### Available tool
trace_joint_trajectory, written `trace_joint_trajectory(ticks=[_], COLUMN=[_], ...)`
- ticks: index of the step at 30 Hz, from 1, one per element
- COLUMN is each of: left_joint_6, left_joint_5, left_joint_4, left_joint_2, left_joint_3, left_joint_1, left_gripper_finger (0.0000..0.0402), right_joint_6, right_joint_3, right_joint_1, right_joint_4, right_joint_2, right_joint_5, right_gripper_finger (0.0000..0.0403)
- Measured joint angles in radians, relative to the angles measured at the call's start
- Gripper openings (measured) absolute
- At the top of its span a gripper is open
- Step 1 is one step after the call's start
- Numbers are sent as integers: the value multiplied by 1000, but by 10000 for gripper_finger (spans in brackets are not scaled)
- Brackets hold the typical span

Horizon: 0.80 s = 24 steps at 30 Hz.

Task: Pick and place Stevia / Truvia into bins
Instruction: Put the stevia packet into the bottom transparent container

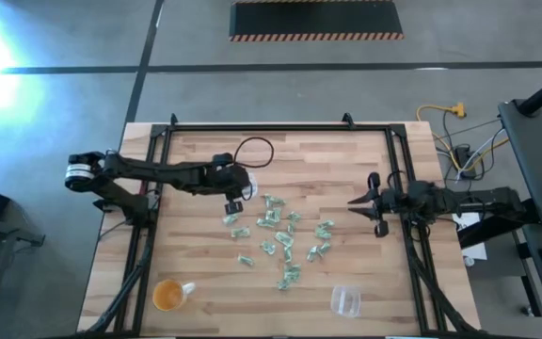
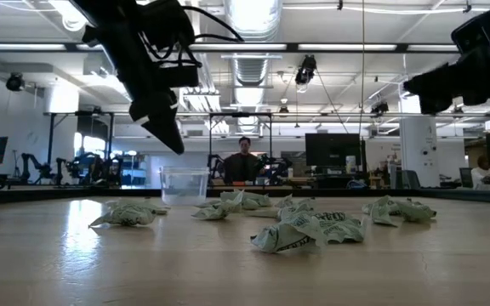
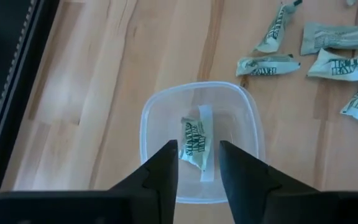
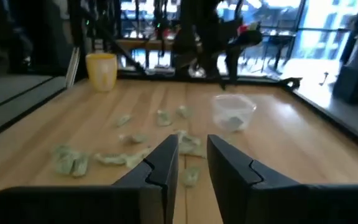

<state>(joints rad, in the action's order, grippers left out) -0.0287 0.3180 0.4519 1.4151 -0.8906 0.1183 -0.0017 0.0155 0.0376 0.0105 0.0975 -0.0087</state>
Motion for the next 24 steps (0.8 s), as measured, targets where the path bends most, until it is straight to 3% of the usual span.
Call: trace_joint_trajectory(ticks=[4, 9, 16, 24], left_joint_6=[39, 48, 48, 41], left_joint_5=[-10, -10, 6, 9], left_joint_4=[1, -4, -50, -53], left_joint_2=[-5, -8, -9, -35], left_joint_3=[-1, -1, 2, 1], left_joint_1=[-31, -82, -146, -190], left_gripper_finger=[102, 102, 102, 102], right_joint_6=[2, 63, 152, 227], right_joint_3=[12, 43, 184, 317], right_joint_1=[5, 5, 31, 91], right_joint_4=[17, -11, -34, 127], right_joint_2=[99, 234, 432, 756], right_joint_5=[-73, -65, -58, 103], right_gripper_finger=[81, 81, 73, 59])
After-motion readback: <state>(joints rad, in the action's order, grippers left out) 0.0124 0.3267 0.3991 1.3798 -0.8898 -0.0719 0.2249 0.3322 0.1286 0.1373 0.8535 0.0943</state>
